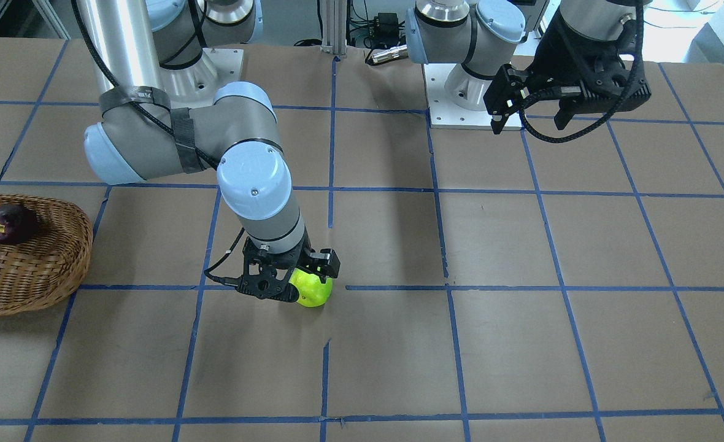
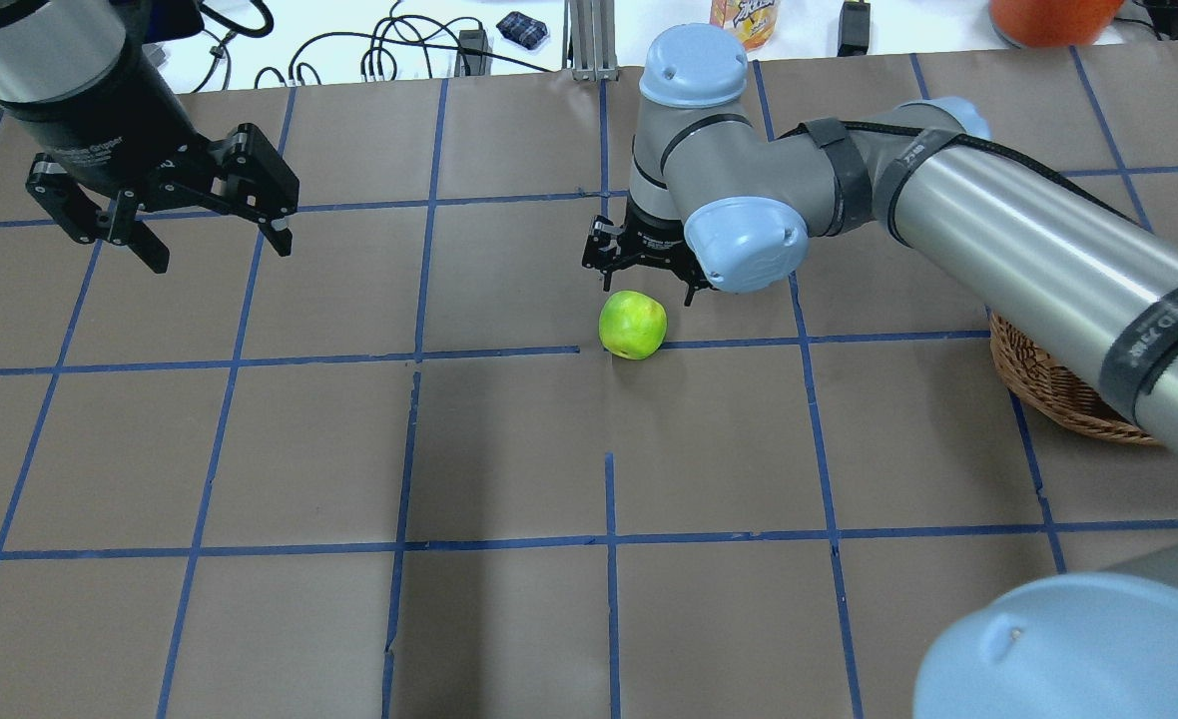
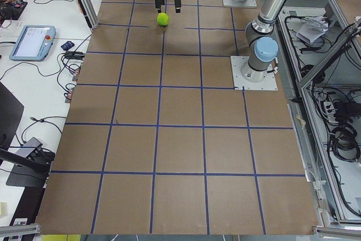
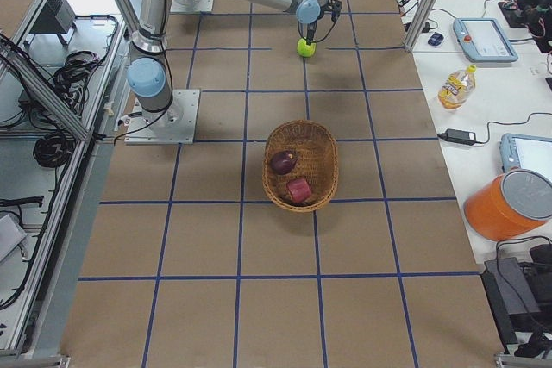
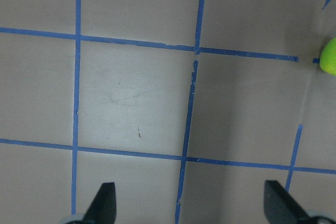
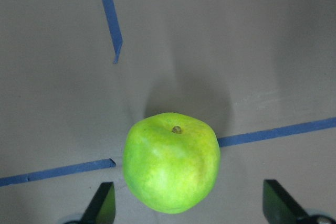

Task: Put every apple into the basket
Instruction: 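Reach the right gripper down to the green apple and grasp it, then carry the green apple with the right gripper over the basket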

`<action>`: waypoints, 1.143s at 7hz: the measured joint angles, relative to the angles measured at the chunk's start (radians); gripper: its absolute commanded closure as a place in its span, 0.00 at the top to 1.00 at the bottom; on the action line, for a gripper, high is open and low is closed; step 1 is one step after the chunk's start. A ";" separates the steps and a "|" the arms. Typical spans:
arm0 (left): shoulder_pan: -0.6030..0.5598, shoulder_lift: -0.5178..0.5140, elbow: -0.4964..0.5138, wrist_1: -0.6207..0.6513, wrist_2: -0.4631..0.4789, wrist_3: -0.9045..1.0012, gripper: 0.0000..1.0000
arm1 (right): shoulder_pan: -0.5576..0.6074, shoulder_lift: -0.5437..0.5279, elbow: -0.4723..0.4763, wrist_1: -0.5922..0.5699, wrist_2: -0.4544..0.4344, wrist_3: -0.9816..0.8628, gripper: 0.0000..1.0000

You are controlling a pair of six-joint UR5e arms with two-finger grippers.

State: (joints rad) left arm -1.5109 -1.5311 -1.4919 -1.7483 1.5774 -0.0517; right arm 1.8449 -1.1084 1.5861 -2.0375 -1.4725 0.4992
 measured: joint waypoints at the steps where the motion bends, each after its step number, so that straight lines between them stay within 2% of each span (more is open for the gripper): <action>1: 0.000 0.002 -0.003 0.000 0.001 0.004 1.00 | 0.011 0.022 -0.001 -0.005 -0.002 0.026 1.00; 3: 0.000 0.004 -0.005 0.000 0.002 0.006 1.00 | 0.029 0.071 -0.001 -0.039 -0.014 0.038 1.00; 4: 0.000 0.004 -0.005 0.000 0.003 0.006 1.00 | 0.033 0.097 0.001 -0.064 -0.025 0.038 0.89; 5: 0.000 0.005 -0.005 0.000 0.004 0.006 1.00 | 0.036 0.116 0.002 -0.080 -0.050 0.037 0.64; 6: 0.000 0.006 -0.005 -0.001 0.005 0.006 1.00 | 0.040 0.123 0.002 -0.087 -0.073 0.034 0.48; 8: 0.000 0.008 -0.003 -0.001 0.006 0.007 1.00 | 0.030 0.098 -0.007 -0.075 -0.089 0.003 0.48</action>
State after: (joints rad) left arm -1.5110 -1.5234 -1.4951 -1.7491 1.5837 -0.0446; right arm 1.8752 -1.0099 1.5789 -2.1124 -1.5611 0.5018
